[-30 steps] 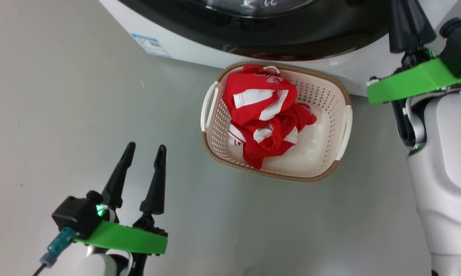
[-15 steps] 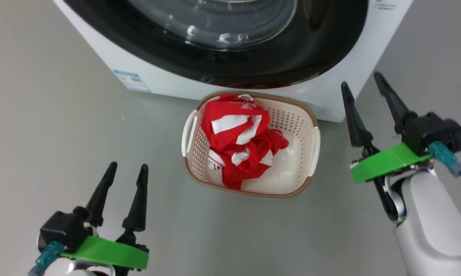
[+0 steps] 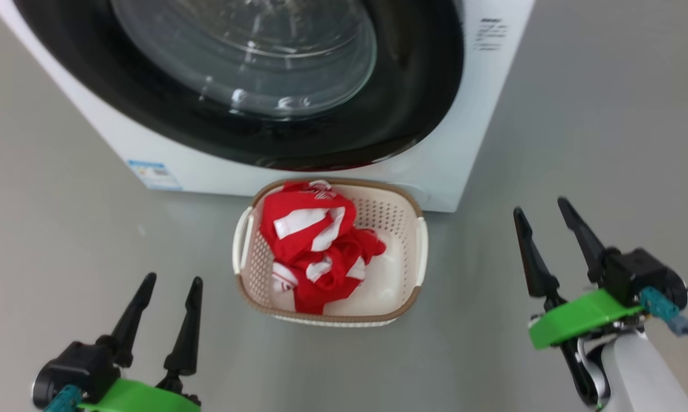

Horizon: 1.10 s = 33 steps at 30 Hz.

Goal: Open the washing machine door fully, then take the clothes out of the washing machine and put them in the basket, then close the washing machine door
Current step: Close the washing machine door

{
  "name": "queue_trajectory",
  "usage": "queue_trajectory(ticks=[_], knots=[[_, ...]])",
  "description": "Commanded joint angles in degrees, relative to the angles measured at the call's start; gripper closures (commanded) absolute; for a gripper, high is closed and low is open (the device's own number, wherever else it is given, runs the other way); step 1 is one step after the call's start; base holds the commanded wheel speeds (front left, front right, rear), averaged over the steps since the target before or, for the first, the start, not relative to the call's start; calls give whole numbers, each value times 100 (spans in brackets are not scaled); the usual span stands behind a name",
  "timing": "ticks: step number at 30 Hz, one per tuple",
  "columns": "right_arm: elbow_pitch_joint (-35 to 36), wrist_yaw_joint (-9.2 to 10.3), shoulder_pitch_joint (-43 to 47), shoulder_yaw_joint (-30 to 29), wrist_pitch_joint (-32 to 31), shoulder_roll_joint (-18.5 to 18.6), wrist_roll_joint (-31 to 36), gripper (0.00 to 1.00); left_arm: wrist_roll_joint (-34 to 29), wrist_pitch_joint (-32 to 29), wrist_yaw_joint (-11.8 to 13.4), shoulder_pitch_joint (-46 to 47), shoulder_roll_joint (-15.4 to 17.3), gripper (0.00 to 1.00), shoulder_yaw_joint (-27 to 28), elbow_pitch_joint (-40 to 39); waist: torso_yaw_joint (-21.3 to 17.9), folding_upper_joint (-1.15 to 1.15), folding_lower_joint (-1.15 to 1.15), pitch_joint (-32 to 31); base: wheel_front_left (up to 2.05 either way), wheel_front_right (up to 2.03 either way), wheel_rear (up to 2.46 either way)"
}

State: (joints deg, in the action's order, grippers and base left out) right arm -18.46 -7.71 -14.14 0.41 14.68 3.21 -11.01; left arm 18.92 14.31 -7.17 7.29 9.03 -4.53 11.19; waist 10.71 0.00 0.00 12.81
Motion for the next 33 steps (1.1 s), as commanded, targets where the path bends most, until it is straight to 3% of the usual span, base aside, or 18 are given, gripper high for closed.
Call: queue_trajectory(ticks=[1,16,33], knots=[[159,22,103,103,32,-32,-90,0,-76,69,-32,-33,184,0,232,-106,-225,0,0,-207,0,0,0],[350,22,881,12,32,-33,-205,0,-15,69,-32,-456,333,0,370,-165,-806,0,0,-563,0,0,0],[460,22,1534,-211,32,-33,-181,0,-55,69,-32,-896,265,0,536,-252,-1086,0,0,-866,0,0,0]])
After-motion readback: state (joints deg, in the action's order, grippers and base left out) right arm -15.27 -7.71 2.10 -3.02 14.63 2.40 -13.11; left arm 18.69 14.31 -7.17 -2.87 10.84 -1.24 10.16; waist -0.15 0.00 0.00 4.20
